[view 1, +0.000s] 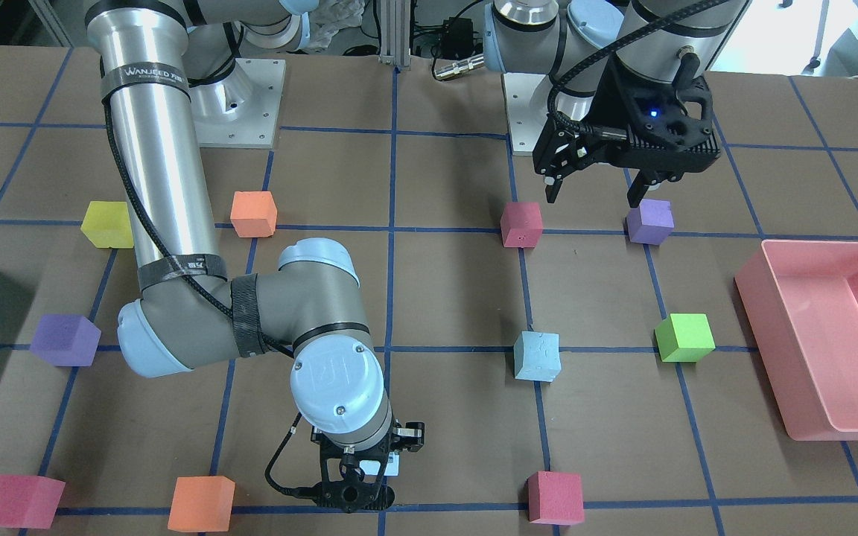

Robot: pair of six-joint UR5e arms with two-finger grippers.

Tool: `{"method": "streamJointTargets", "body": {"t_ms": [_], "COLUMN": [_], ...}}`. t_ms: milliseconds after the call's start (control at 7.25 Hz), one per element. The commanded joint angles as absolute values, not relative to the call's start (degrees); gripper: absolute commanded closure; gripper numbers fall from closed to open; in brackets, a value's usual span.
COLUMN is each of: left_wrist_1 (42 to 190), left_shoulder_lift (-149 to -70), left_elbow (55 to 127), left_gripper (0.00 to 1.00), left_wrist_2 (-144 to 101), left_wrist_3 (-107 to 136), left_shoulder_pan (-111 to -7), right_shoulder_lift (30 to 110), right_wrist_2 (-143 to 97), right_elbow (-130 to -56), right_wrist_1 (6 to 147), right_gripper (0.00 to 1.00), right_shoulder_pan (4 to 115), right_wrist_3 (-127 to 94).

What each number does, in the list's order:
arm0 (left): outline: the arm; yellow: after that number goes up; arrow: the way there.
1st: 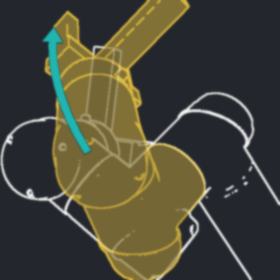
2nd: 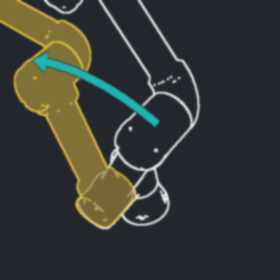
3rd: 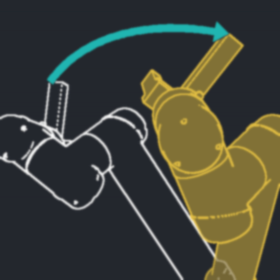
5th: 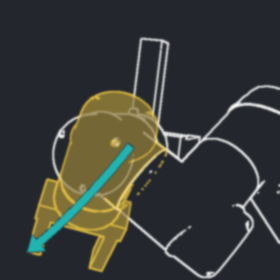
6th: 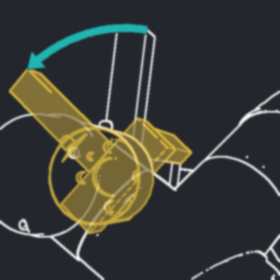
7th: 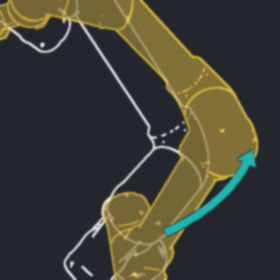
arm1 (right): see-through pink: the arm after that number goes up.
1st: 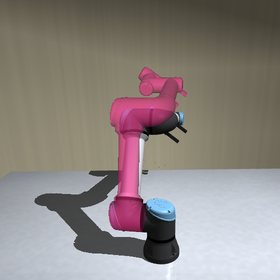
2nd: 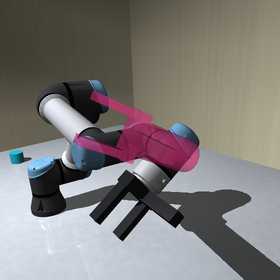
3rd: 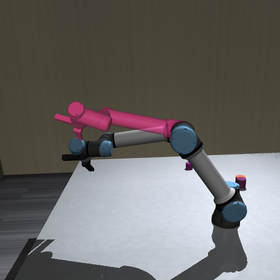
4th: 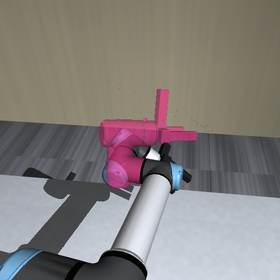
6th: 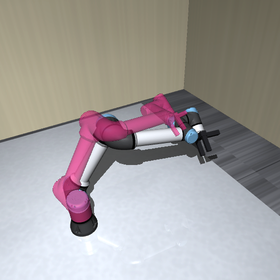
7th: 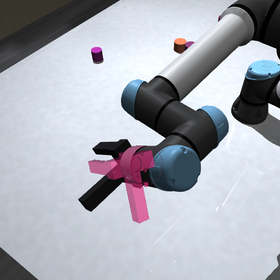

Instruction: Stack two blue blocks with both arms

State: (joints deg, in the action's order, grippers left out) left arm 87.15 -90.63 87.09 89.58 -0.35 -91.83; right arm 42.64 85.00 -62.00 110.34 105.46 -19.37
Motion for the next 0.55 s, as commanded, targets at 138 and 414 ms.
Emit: {"method": "streamJointTargets", "body": {"t_ms": [138,414], "left_wrist_1": [86.7,81.0], "left_shoulder_lift": [-90.7,-93.7], "left_elbow": [89.3,90.7], "left_gripper": [0.00,0.00], "left_wrist_2": [89.7,90.2], "left_wrist_3": [-1.3,-0.5], "left_shoulder_pan": [-91.8,-91.7], "right_shoulder_lift": [41.7,41.8], "right_wrist_2": [84.3,84.5], "right_elbow": [-62.0,-63.1], "right_wrist_1": [110.4,110.8], "right_gripper": [0.83,0.00], "right_shoulder_pan": [105.6,105.6], "right_wrist_3": [-19.4,-19.5]}}
